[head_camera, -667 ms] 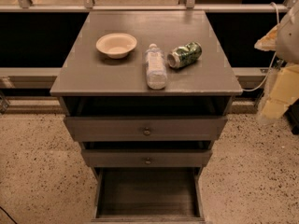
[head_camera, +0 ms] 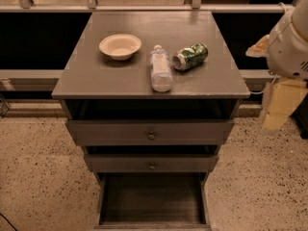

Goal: Place blue plastic bottle into bottom drawer

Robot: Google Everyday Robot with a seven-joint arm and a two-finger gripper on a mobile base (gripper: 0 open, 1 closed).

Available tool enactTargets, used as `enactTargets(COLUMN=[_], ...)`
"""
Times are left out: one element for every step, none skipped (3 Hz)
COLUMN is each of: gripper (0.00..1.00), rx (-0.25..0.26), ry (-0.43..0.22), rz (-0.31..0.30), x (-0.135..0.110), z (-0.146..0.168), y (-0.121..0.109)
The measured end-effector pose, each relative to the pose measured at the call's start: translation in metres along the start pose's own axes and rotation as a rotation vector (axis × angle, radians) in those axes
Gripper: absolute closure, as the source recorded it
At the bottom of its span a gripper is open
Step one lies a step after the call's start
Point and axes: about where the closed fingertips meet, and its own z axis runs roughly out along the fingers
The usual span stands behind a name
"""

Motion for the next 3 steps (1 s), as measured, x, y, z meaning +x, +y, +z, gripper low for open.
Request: enactTargets(gripper=[0.0,0.0,0.0], rx=[0.021,0.04,0.032], ry=[-0.078,-0.074,-0.082], rz=[-0.153,-0.252,-0.312], x=[-0.016,-0.019,-0.035], z=[0.012,0.011,0.041], y=[0.001,-0.006,-0.042])
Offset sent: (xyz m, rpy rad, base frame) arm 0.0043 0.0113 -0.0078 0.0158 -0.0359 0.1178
